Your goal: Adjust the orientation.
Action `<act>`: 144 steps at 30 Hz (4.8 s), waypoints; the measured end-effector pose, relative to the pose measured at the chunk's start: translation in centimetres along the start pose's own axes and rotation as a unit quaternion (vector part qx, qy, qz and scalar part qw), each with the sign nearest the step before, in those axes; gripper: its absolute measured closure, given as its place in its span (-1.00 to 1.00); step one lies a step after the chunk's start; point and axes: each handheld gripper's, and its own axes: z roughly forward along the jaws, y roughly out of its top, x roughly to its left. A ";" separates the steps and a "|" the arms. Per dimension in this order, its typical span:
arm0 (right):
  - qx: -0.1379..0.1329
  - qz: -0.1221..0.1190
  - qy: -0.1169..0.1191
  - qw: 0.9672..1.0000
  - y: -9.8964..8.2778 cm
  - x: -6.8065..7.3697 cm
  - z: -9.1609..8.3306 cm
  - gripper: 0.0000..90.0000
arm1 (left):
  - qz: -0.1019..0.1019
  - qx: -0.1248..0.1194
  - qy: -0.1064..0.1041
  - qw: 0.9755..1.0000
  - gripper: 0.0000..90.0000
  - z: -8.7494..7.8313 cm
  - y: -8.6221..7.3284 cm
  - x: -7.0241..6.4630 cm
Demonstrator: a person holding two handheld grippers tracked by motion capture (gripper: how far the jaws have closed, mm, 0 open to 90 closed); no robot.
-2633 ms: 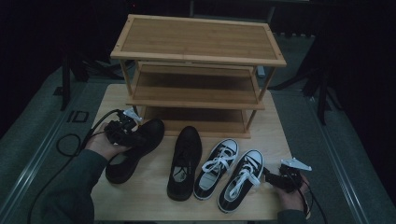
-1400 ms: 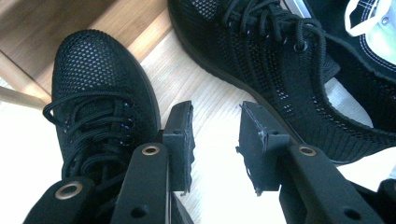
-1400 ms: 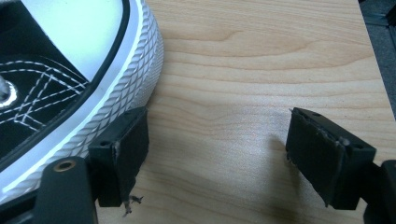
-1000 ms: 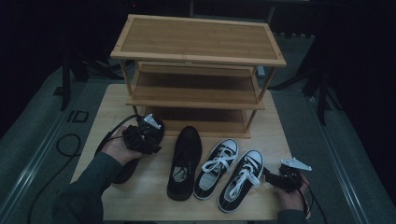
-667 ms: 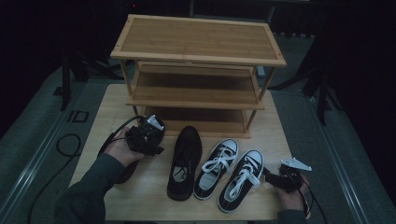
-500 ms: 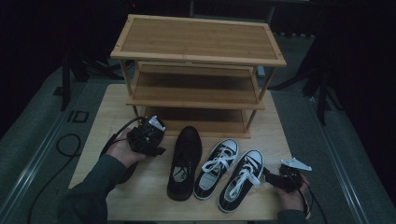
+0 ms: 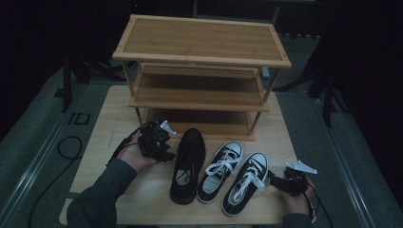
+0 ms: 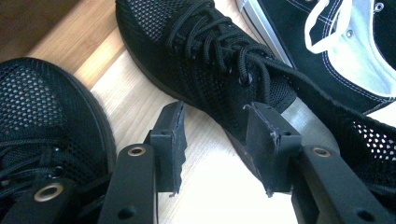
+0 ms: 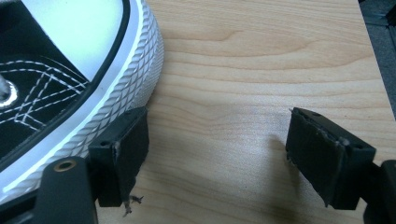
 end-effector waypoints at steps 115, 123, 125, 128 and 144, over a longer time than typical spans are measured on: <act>0.000 0.001 -0.001 1.000 0.0 0.0 0.0 -0.53 | -0.082 0.021 0.031 0.996 0.09 -3.0 -5.9 4.4; 0.000 0.001 -0.001 1.000 0.0 0.0 0.0 -0.53 | -0.084 0.019 0.031 0.996 -0.07 -3.4 -6.1 4.4; 0.000 0.001 -0.001 1.000 0.0 0.0 0.0 -0.53 | -0.088 0.017 0.034 0.995 -0.15 -3.5 -6.2 4.6; 0.000 0.001 0.000 1.000 0.0 0.0 0.0 -0.53 | -0.095 0.014 0.037 0.995 -0.19 -3.7 -6.2 4.7; 0.000 0.001 -0.001 1.000 0.0 0.0 0.0 -0.53 | -0.092 0.010 0.035 0.995 -0.13 -4.3 -6.9 5.1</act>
